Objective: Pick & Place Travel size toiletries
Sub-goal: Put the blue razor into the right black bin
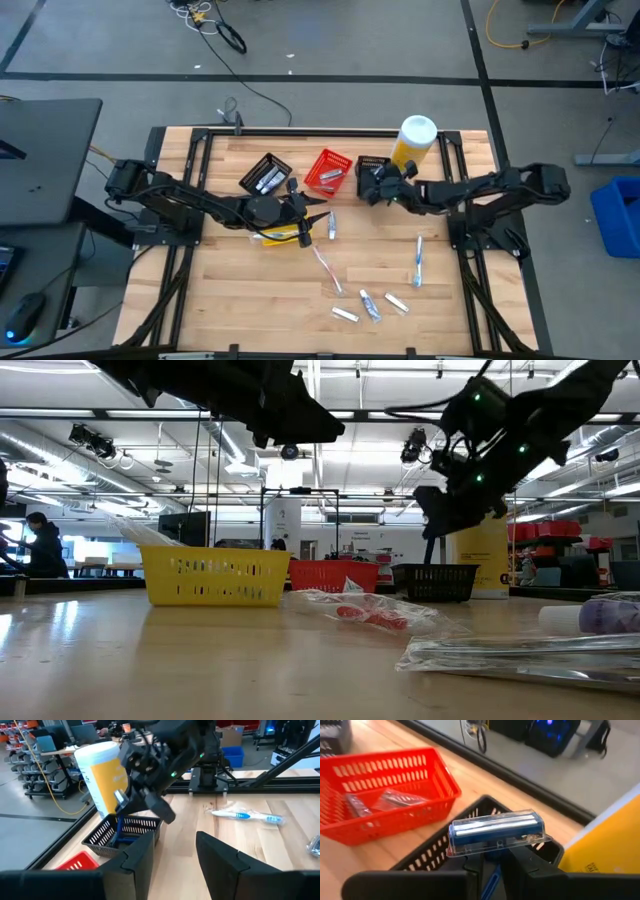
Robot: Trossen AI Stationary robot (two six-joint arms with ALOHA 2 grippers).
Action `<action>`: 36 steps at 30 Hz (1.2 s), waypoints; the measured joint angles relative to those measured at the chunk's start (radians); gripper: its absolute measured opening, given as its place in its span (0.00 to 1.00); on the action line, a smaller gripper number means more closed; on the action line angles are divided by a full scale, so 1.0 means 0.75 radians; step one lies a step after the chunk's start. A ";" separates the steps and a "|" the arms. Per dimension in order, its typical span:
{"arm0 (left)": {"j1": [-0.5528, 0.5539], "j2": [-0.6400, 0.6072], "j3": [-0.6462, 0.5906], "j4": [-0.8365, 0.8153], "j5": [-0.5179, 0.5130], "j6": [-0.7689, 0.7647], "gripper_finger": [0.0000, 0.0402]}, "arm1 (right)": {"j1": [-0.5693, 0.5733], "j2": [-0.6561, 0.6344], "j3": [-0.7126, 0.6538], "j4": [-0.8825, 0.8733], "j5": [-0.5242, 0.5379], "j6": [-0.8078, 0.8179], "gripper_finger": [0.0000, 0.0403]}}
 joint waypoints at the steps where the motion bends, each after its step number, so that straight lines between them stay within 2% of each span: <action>1: 0.000 0.000 0.000 -0.002 0.000 0.000 0.38 | -0.014 0.016 0.000 0.005 -0.009 0.014 0.12; 5: 0.000 0.000 0.000 -0.001 0.000 0.007 0.38 | -0.062 0.076 0.000 0.049 0.011 0.013 0.12; 9: 0.000 0.000 0.000 -0.003 0.000 -0.008 0.38 | -0.111 0.123 0.000 0.086 -0.041 0.003 0.14; 17: 0.000 0.000 0.000 -0.021 0.010 -0.038 0.38 | -0.146 0.180 0.000 0.101 -0.139 -0.020 0.28; 25: 0.000 0.000 0.000 -0.026 0.010 -0.039 0.38 | -0.144 0.174 0.000 0.094 -0.322 -0.032 0.45; 31: 0.000 0.000 0.000 -0.045 0.010 -0.049 0.38 | -0.143 0.101 0.000 0.039 -0.357 -0.031 0.59; 36: 0.000 0.000 0.000 -0.044 0.010 -0.049 0.38 | -0.143 -0.028 0.001 -0.035 -0.456 -0.031 0.67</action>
